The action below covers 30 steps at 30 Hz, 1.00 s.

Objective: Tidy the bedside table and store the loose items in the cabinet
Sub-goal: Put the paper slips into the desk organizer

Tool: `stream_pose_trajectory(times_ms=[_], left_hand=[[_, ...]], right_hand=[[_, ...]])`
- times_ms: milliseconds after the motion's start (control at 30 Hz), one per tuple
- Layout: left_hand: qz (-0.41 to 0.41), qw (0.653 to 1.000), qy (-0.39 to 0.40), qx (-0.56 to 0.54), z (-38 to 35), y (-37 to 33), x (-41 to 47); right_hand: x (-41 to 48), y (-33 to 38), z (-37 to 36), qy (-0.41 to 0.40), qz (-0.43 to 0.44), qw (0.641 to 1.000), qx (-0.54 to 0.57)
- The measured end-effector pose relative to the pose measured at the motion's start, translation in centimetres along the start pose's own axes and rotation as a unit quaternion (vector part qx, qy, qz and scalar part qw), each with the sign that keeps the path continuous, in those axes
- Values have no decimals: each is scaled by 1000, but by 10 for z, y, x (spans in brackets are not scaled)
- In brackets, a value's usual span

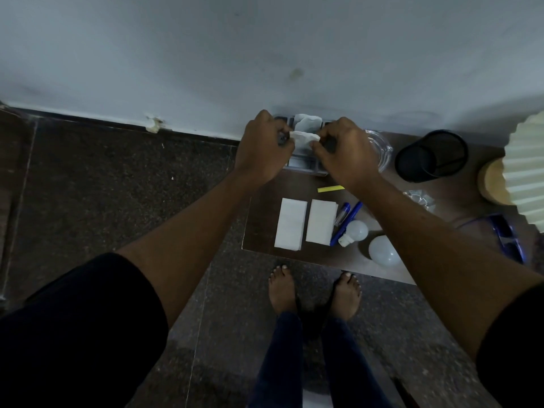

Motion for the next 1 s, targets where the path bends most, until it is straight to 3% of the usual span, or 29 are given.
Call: stream_pose_trajectory(times_ms=[233, 700, 767, 900, 1000], left_hand=[[-5, 1000, -11, -10, 3, 0, -4], [110, 972, -127, -166, 20, 23, -65], [130, 973, -111, -155, 10, 29, -84], [208, 969, -7, -136, -18, 46, -120], [241, 964, 35, -110, -32, 55, -137]], right_hand=[[-1, 3, 2, 12, 5, 1000, -11], [-42, 15, 11, -56, 29, 996, 68], [-56, 17, 4, -54, 20, 995, 76], [-88, 17, -20, -46, -12, 995, 86], [-111, 5, -44, -3, -49, 998, 48]])
Point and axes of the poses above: each hand's wrist, its own x-axis towards the middle knuckle, its own z-axis out of the back of the hand, y = z × x, the point moved 3 cm from there along x, towards the middle knuckle, and after that the axes turned 9 degrees about x, right-handed, at the moved point
